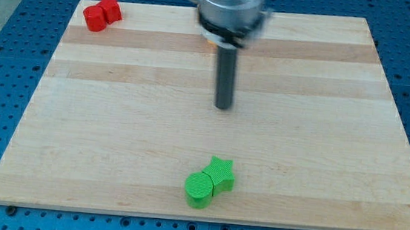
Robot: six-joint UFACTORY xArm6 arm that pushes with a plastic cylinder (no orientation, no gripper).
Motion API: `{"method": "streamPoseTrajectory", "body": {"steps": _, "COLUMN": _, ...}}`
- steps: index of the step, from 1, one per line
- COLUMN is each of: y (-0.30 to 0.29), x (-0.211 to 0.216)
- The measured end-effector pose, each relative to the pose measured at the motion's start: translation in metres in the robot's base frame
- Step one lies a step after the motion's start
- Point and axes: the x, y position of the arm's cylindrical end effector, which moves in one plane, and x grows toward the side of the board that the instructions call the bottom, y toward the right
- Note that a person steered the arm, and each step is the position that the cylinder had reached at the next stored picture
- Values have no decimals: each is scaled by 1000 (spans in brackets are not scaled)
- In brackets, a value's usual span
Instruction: Move the green circle towards the red blocks
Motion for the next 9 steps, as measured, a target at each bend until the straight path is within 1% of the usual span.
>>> {"method": "streamPoseTrajectory", "body": {"steps": 1, "y": 50, "x": 52}}
{"method": "streamPoseTrajectory", "body": {"steps": 2, "y": 9, "x": 111}}
{"method": "streamPoseTrajectory", "body": {"steps": 3, "y": -10, "x": 146}}
{"method": "streamPoseTrajectory", "body": {"steps": 4, "y": -16, "x": 159}}
{"method": "streamPoseTrajectory", "body": {"steps": 5, "y": -49, "x": 158}}
{"method": "streamPoseTrajectory", "body": {"steps": 7, "y": -146, "x": 130}}
{"method": "streamPoseTrajectory", "body": {"steps": 8, "y": -169, "x": 108}}
{"method": "streamPoseTrajectory", "body": {"steps": 9, "y": -161, "x": 80}}
